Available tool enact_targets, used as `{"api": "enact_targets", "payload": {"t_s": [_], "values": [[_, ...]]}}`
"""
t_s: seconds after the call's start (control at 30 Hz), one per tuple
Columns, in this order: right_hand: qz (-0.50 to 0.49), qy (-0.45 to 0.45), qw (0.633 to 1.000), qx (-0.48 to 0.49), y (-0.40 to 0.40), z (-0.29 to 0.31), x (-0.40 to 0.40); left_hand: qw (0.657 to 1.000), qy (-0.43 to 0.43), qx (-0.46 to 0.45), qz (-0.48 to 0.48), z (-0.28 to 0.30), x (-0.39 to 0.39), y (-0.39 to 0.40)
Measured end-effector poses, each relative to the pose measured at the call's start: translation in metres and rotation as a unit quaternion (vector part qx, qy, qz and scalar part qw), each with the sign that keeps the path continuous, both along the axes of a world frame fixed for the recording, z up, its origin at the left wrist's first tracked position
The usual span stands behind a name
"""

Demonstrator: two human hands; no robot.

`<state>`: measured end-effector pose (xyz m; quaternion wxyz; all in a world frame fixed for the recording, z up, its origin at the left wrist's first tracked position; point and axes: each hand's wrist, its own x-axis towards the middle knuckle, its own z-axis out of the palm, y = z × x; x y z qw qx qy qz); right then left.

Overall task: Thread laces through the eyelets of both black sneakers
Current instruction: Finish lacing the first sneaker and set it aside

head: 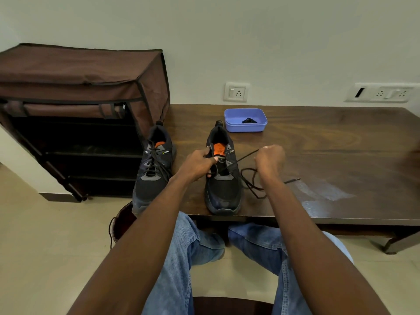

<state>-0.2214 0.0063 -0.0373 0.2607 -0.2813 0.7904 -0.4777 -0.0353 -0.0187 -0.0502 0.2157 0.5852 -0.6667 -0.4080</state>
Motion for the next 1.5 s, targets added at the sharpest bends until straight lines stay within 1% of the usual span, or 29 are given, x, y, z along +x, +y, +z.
{"api": "enact_targets", "payload": {"t_s": [0.03, 0.07, 0.13, 0.17, 0.2, 0.23, 0.27, 0.33, 0.37, 0.4, 0.53, 0.63, 0.7, 0.77, 0.8, 0.9, 0.93, 1.0, 1.03, 1.07, 1.1, 1.13, 1.17, 1.23, 1.27, 1.33, 1.37, 1.47, 1.5], "values": [[-0.009, 0.019, 1.000, 0.005, 0.001, 0.000, -0.004, 1.000, 0.002, 0.001, 0.000, 0.001, 0.000, 0.001], [-0.007, 0.069, 0.997, 0.020, 0.003, -0.002, -0.005, 1.000, 0.004, 0.001, 0.000, 0.001, 0.000, 0.001], [0.043, 0.213, 0.976, 0.014, 0.007, -0.005, -0.001, 1.000, 0.006, 0.001, 0.002, 0.002, 0.000, 0.002], [0.098, 0.267, 0.958, -0.021, 0.008, -0.006, 0.002, 1.000, 0.009, 0.001, 0.002, 0.002, -0.001, 0.001], [0.169, 0.289, 0.941, -0.053, 0.006, -0.006, 0.005, 1.000, 0.010, 0.001, 0.002, 0.002, -0.001, 0.002], [0.244, 0.289, 0.924, -0.061, 0.004, -0.005, 0.009, 1.000, 0.010, 0.000, 0.000, 0.002, -0.001, 0.002], [0.316, 0.282, 0.905, -0.031, 0.003, -0.004, 0.015, 1.000, 0.009, -0.004, -0.001, 0.003, 0.000, 0.002], [0.416, 0.316, 0.848, 0.086, 0.005, -0.005, 0.029, 1.000, 0.009, -0.011, -0.002, 0.004, 0.000, 0.003], [0.440, 0.336, 0.824, 0.121, 0.007, -0.006, 0.034, 1.000, 0.008, -0.013, -0.002, 0.005, -0.001, 0.003], [0.445, 0.343, 0.818, 0.126, 0.009, -0.009, 0.038, 1.000, 0.006, -0.014, -0.002, 0.005, -0.001, 0.003], [0.414, 0.309, 0.851, 0.096, 0.012, -0.012, 0.043, 1.000, 0.006, -0.012, -0.002, 0.003, -0.002, 0.001], [0.349, 0.304, 0.881, 0.098, 0.014, -0.005, 0.042, 1.000, 0.007, -0.015, -0.006, 0.002, -0.002, 0.001], [0.290, 0.250, 0.919, 0.091, 0.011, -0.006, 0.035, 1.000, 0.005, -0.014, -0.003, 0.002, -0.001, 0.001], [0.216, 0.174, 0.959, 0.057, 0.007, -0.007, 0.024, 1.000, 0.008, -0.015, 0.000, 0.001, -0.001, 0.000], [0.172, 0.156, 0.972, 0.039, 0.007, -0.005, 0.017, 1.000, 0.010, -0.015, 0.000, 0.000, -0.001, 0.000], [0.033, 0.162, 0.986, 0.022, 0.008, 0.007, -0.007, 1.000, 0.008, -0.020, -0.001, -0.001, -0.001, -0.002], [0.006, 0.170, 0.985, 0.027, 0.010, 0.011, -0.014, 1.000, 0.005, -0.021, -0.003, -0.001, 0.000, -0.003], [-0.013, 0.197, 0.979, 0.043, 0.013, 0.011, -0.025, 1.000, -0.004, -0.020, -0.007, -0.003, 0.001, -0.004], [0.000, 0.237, 0.970, 0.047, 0.014, 0.009, -0.026, 1.000, -0.006, -0.020, -0.006, -0.004, 0.001, -0.005], [0.039, 0.281, 0.958, 0.039, 0.014, 0.008, -0.023, 1.000, -0.006, -0.019, -0.005, -0.005, 0.002, -0.005], [0.103, 0.315, 0.943, 0.013, 0.014, 0.007, -0.020, 1.000, -0.006, -0.018, -0.005, -0.005, 0.001, -0.005], [0.185, 0.317, 0.930, -0.021, 0.011, 0.006, -0.014, 1.000, -0.007, -0.016, -0.006, -0.005, 0.001, -0.005], [0.263, 0.292, 0.919, -0.034, 0.010, 0.006, -0.005, 1.000, -0.007, -0.017, -0.008, -0.006, 0.001, -0.005], [0.394, 0.273, 0.878, -0.006, 0.009, 0.002, 0.015, 1.000, 0.002, -0.023, -0.011, -0.007, 0.001, -0.005], [0.427, 0.289, 0.856, 0.022, 0.007, -0.004, 0.022, 1.000, 0.006, -0.026, -0.011, -0.007, 0.001, -0.005], [0.451, 0.311, 0.834, 0.068, 0.004, -0.014, 0.032, 1.000, 0.000, -0.028, -0.011, -0.007, 0.001, -0.004], [0.451, 0.308, 0.835, 0.069, 0.005, -0.016, 0.034, 1.000, -0.006, -0.028, -0.011, -0.006, 0.001, -0.004], [0.413, 0.275, 0.867, 0.049, 0.004, -0.018, 0.036, 1.000, 0.014, -0.013, -0.017, -0.005, 0.000, -0.003], [0.392, 0.267, 0.878, 0.058, 0.003, -0.017, 0.034, 1.000, 0.019, -0.008, -0.018, -0.005, 0.000, -0.002]]}}
